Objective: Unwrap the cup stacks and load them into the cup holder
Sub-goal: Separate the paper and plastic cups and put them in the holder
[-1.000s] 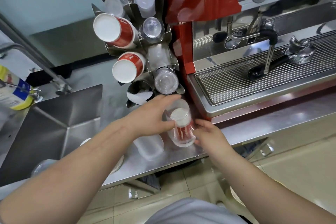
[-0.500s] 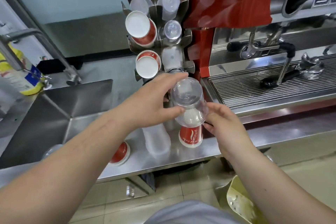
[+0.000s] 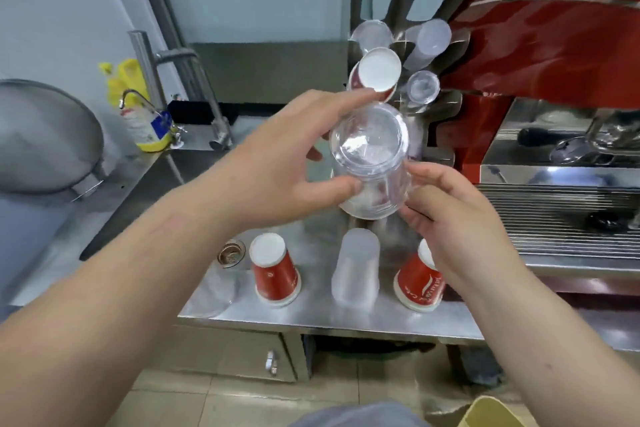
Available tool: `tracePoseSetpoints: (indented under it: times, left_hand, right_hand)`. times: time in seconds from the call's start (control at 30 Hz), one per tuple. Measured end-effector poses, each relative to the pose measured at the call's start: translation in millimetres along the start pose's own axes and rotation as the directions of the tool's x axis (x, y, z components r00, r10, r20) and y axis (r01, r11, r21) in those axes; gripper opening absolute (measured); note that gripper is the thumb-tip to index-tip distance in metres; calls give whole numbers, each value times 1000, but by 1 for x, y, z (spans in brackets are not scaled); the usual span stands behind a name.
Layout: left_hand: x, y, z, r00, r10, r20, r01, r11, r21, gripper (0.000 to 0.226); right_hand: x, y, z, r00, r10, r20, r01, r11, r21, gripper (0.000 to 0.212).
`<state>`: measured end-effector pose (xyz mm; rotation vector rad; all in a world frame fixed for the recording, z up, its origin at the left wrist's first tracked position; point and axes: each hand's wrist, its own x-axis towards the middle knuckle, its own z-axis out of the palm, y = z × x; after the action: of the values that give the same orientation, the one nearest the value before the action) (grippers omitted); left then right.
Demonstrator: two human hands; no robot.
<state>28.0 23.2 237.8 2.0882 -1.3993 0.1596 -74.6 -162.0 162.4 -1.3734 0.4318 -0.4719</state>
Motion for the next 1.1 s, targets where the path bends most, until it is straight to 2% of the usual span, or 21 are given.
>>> tracePoseSetpoints:
  times: [0.27,0.47,0.53,0.6,0.77,0.87,1.1]
  left_hand:
    - [-61,-33,-58,976,-161,-147,170,984,52,78]
    - [-116,-64,-81,932,-285,-223,309,947,82,77]
    - [-133,-74,-82,923,-315,-220,345,932,114,77]
    - [-148,-85,-80,914,-334,-231,365,925,104,77]
    - [-172,-115,-66,865,-429,-260,438,899,-26,75]
    - [-180,-129,-55,848,-483,-217,480,874,-70,76]
    - [-193,-153,-27,825,-543,-157,528,839,-130,75]
  right_hand:
    - [9,9,90,969,19,244,-3,998,-66,30]
    - [-6,29,165,927,51,371,43,970,-240,26]
    - [-12,41,185,913,78,400,33,964,-263,32]
    - [-15,55,201,905,90,416,22,967,-256,28]
    - [-19,84,224,900,135,415,33,927,-373,43]
    - [-19,101,228,901,176,396,33,883,-468,47]
    - [-21,130,230,894,260,364,-12,828,-561,44]
